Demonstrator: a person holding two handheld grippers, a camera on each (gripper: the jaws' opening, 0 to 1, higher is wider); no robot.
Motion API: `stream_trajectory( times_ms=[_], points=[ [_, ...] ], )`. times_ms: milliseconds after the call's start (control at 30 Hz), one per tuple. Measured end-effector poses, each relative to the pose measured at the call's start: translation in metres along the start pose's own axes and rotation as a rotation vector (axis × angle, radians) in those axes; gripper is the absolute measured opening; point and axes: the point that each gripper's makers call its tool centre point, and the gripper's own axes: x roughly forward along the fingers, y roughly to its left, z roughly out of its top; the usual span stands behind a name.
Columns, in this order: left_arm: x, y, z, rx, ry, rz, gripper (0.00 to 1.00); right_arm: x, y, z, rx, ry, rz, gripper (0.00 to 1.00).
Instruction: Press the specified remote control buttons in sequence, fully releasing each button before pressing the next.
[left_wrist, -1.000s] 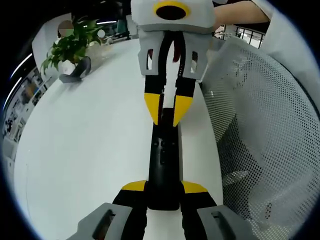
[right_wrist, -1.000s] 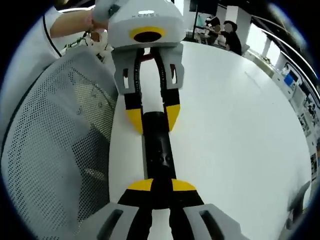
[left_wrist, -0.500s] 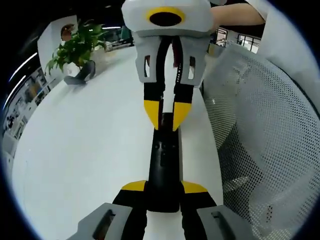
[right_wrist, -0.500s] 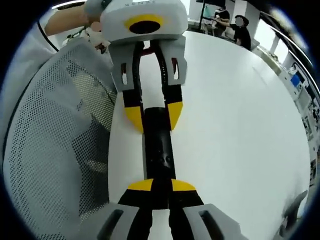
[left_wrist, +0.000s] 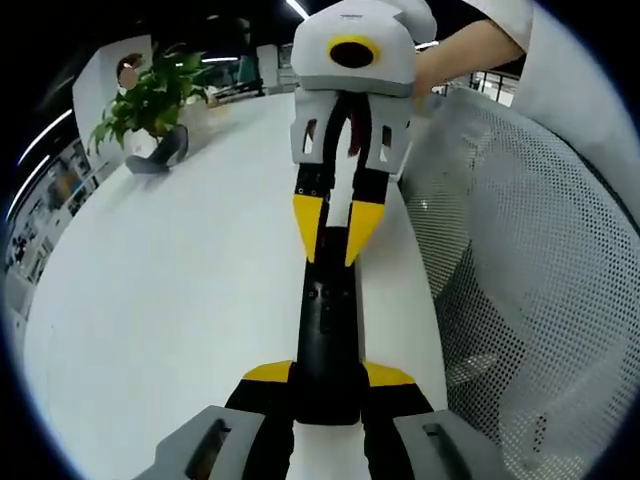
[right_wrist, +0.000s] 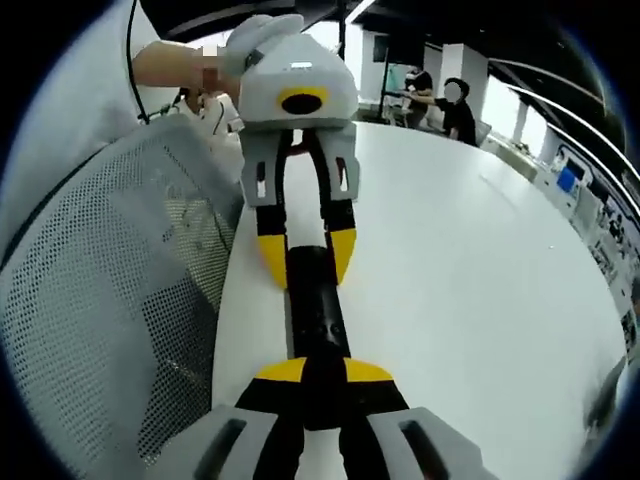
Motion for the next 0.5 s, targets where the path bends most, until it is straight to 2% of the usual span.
stream_trajectory(
  times_ms=[100, 200, 233, 300, 333, 433, 500],
  points=[
    [0.0003, -0.0001, 0.0001, 0.003, 0.004, -0.004, 0.24, 0.0013, 0.0009, 0.0002, -0.042, 0.053, 0.014, 0.08],
    [0.0005, -0.0003, 0.0001, 0.002, 0.007, -0.004, 0.24, 0.0026, 0.0007, -0.0005, -0.009, 0.155, 0.051, 0.08],
    [0.0005, -0.0003, 0.0001, -0.001, 0.006, -0.003, 0.24, 0.0035, 0.0003, -0.0008, -0.006, 0.216, 0.073, 0.08],
    [0.0004, -0.0004, 0.0001, -0.001, 0.004, -0.003, 0.24, 0.0048, -0.0001, -0.0004, -0.047, 0.303, 0.096, 0.08],
    [0.0004, -0.0005, 0.0, 0.001, 0.003, -0.004, 0.24, 0.0051, -0.0002, -0.0003, -0.059, 0.325, 0.101, 0.08],
    [0.0001, -0.0006, -0.0002, 0.004, -0.001, -0.009, 0.24, 0.005, 0.0014, -0.0006, -0.061, 0.321, 0.086, 0.08],
    [0.0, -0.0008, -0.0002, 0.003, -0.002, -0.009, 0.24, 0.0036, 0.0009, -0.0005, -0.069, 0.278, 0.061, 0.08]
  ],
)
